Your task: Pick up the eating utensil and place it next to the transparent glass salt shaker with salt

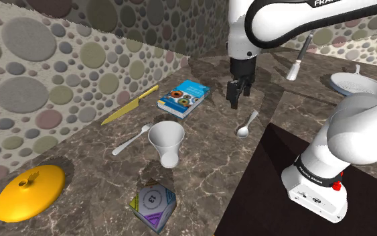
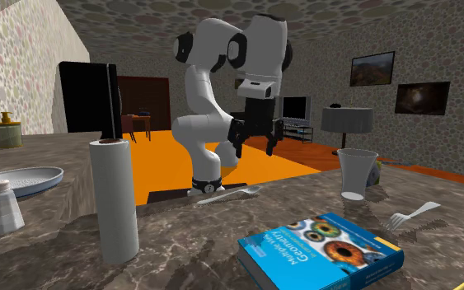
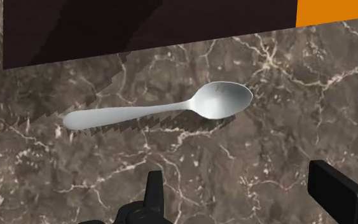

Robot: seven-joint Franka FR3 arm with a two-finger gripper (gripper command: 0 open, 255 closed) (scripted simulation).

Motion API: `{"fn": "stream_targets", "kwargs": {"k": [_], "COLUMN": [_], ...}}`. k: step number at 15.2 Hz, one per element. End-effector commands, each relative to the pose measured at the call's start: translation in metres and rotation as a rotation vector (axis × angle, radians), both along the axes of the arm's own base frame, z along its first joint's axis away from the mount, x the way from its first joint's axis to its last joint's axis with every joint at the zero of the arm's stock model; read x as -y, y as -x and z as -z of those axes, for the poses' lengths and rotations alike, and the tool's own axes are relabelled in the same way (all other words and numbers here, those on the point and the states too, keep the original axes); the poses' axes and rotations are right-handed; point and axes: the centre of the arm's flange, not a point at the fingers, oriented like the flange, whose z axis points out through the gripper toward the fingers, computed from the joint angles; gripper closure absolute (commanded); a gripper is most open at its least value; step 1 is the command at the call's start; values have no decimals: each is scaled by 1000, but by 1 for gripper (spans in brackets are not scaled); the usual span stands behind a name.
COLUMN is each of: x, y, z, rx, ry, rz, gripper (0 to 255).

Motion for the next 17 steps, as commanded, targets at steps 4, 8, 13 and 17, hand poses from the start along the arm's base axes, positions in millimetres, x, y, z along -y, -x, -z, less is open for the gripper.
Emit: {"fn": "stream_targets", "kwargs": {"k": [4, 8, 13, 17], "x": [-31, -37, -33, -33], "y": [6, 12, 19, 19], "z": [66, 94, 122, 122], "rx": [-81, -103, -103, -103], "ry": [56, 71, 71, 71], "rz": [-134, -170, -170, -170], "gripper": [0, 0, 0, 0]}}
